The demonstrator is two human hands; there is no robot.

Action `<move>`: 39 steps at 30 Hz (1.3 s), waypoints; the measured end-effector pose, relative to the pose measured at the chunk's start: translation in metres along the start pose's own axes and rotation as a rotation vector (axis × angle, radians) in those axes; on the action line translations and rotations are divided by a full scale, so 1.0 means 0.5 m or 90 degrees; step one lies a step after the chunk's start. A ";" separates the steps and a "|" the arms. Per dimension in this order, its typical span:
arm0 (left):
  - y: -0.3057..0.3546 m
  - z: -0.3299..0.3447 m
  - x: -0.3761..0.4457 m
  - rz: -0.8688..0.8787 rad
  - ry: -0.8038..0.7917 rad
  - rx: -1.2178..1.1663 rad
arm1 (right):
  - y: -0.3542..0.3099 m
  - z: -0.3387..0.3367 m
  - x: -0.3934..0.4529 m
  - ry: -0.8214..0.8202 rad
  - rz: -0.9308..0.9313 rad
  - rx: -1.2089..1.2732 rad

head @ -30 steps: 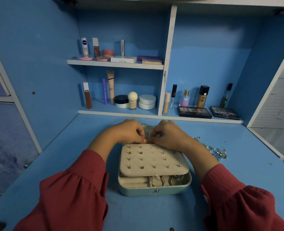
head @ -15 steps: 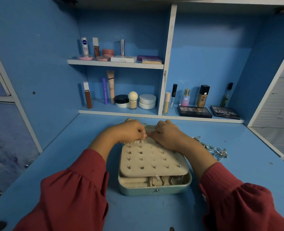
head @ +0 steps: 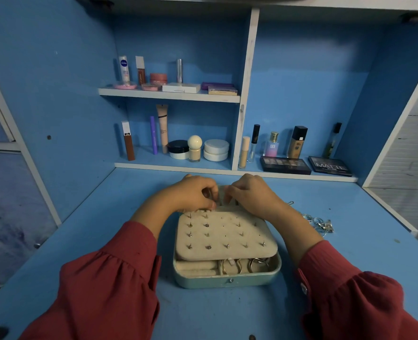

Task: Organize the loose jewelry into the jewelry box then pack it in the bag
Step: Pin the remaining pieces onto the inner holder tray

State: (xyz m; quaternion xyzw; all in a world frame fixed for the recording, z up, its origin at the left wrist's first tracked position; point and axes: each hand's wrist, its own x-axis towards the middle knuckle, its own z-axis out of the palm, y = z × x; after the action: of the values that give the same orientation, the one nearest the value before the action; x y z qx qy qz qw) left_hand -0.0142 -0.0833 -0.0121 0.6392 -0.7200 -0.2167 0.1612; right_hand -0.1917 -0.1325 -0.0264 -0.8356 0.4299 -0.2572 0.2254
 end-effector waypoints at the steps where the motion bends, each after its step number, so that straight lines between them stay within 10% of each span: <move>1: 0.000 0.002 0.001 0.008 0.000 0.002 | 0.003 0.006 0.002 -0.007 -0.009 -0.019; 21: -0.023 0.017 0.012 0.061 0.121 -0.061 | 0.110 -0.122 -0.019 0.065 0.297 -0.167; 35: -0.022 0.031 0.008 0.061 0.184 -0.149 | 0.110 -0.119 -0.023 -0.090 0.298 -0.257; 39: -0.019 0.029 0.008 0.059 0.189 -0.196 | 0.087 -0.116 -0.017 -0.040 0.230 -0.068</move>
State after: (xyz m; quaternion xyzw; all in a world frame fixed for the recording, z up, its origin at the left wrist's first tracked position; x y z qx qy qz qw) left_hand -0.0141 -0.0865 -0.0297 0.5982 -0.6754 -0.2196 0.3711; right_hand -0.2583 -0.1573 -0.0098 -0.7634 0.5786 -0.1630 0.2363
